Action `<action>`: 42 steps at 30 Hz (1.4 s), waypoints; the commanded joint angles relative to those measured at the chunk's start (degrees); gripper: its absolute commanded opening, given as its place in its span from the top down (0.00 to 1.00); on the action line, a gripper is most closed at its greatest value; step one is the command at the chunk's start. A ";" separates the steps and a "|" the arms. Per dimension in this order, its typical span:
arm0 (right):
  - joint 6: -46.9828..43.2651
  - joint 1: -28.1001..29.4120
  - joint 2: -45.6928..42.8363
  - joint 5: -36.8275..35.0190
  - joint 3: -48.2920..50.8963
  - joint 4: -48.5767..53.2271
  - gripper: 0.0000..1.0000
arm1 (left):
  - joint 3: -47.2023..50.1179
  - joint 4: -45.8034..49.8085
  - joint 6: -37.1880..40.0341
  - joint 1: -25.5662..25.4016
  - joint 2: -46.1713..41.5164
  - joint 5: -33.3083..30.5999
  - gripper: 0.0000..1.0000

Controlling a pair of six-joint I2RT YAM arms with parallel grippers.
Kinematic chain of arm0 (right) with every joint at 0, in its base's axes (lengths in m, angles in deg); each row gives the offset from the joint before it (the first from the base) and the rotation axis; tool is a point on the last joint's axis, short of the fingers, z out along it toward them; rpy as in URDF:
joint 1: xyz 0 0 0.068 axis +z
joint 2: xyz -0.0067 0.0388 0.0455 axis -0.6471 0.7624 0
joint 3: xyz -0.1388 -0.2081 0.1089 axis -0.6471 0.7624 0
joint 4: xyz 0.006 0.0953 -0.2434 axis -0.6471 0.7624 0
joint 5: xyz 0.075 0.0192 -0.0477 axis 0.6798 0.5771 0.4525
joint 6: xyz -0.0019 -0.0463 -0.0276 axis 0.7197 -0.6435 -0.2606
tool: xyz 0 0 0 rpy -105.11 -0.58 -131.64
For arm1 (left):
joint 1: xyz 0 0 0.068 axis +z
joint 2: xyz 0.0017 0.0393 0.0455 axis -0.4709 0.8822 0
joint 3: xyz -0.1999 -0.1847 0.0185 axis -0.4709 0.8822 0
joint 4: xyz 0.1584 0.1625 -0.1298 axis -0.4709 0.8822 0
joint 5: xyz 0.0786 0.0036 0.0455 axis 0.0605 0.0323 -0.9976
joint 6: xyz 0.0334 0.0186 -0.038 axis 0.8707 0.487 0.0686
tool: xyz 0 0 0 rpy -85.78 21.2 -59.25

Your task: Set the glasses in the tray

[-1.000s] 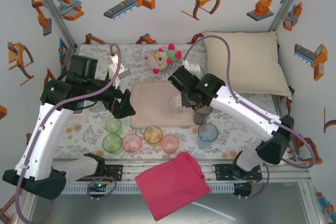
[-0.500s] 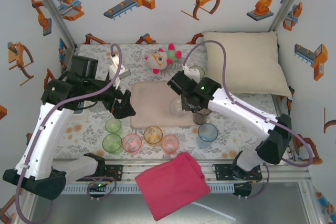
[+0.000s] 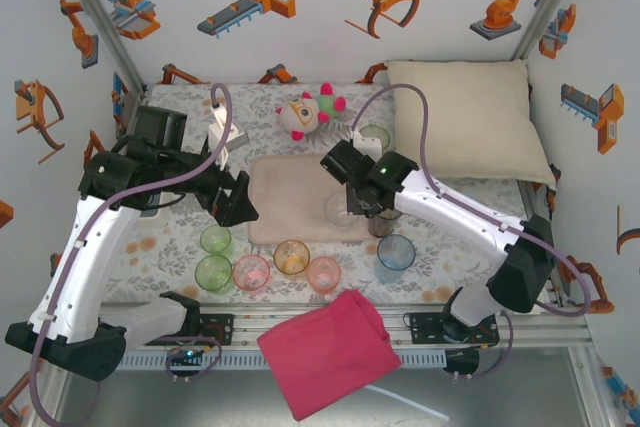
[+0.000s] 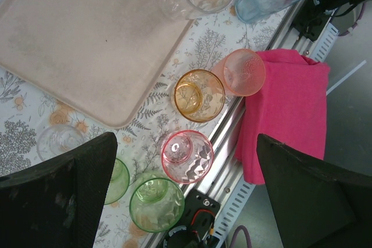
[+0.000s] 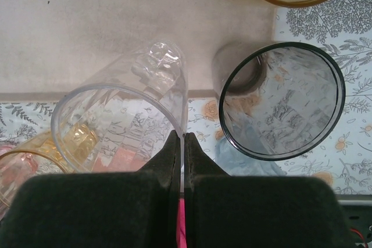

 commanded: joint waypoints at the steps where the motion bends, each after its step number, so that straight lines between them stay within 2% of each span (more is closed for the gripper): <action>1: 1.73 -0.29 -0.21 -0.37 0.55 -1.35 1.00 | 0.20 -0.32 0.17 0.38 -0.11 1.14 0.03; 30: 2.76 -1.68 -1.25 1.18 4.07 -2.92 1.00 | -0.53 -0.35 -0.26 0.40 0.18 1.92 0.03; 42: 2.41 -2.04 -1.53 1.02 3.37 -2.25 0.93 | -0.70 -0.33 -0.27 0.44 0.43 2.13 0.03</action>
